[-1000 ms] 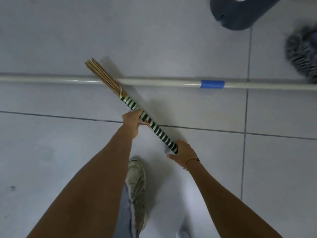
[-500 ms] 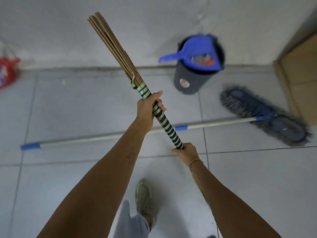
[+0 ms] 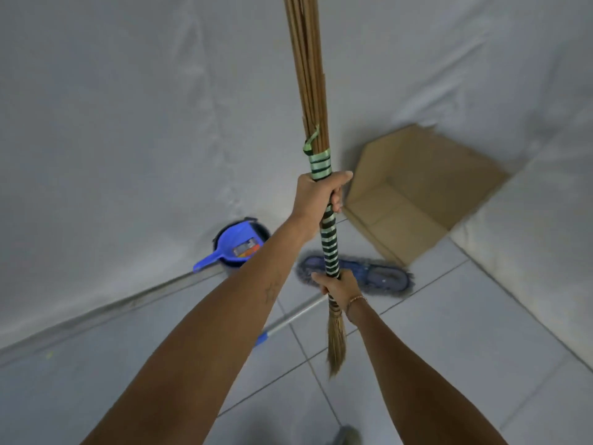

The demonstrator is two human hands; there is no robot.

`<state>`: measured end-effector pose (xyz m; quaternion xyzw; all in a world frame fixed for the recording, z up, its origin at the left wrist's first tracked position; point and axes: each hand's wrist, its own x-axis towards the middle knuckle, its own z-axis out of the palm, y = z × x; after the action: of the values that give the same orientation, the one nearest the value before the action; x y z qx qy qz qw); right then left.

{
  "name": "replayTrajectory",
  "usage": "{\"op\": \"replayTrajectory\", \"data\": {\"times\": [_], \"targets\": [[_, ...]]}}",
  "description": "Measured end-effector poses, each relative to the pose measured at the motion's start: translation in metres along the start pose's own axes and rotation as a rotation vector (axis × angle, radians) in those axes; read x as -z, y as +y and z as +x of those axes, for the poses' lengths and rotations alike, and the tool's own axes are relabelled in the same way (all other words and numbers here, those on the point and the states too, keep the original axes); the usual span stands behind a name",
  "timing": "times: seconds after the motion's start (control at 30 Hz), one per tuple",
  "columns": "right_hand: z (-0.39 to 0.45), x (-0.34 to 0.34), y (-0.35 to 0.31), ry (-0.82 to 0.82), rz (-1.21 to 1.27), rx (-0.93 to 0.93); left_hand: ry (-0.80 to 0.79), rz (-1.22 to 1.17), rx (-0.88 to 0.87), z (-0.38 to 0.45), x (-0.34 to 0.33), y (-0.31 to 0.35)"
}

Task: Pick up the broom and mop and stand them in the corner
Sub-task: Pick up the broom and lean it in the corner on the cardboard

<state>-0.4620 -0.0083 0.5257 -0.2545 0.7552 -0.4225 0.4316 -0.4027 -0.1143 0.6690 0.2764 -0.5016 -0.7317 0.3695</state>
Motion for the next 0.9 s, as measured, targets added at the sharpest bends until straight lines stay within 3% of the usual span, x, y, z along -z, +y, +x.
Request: {"op": "replayTrajectory", "data": {"times": [0.27,0.4,0.67,0.9], "targets": [[0.042,0.201,0.029,0.155,0.136,-0.011,-0.193,0.123,0.0,0.059,-0.213,-0.054],[0.07,0.286,0.032,0.195,0.113,-0.004,-0.254,0.142,0.001,0.098,-0.287,-0.071],[0.153,0.38,-0.001,0.201,0.068,0.046,-0.276,0.157,-0.073,0.205,-0.366,-0.084],[0.29,0.448,-0.023,0.172,0.019,0.031,-0.247,0.154,-0.07,0.352,-0.411,-0.124]]}}
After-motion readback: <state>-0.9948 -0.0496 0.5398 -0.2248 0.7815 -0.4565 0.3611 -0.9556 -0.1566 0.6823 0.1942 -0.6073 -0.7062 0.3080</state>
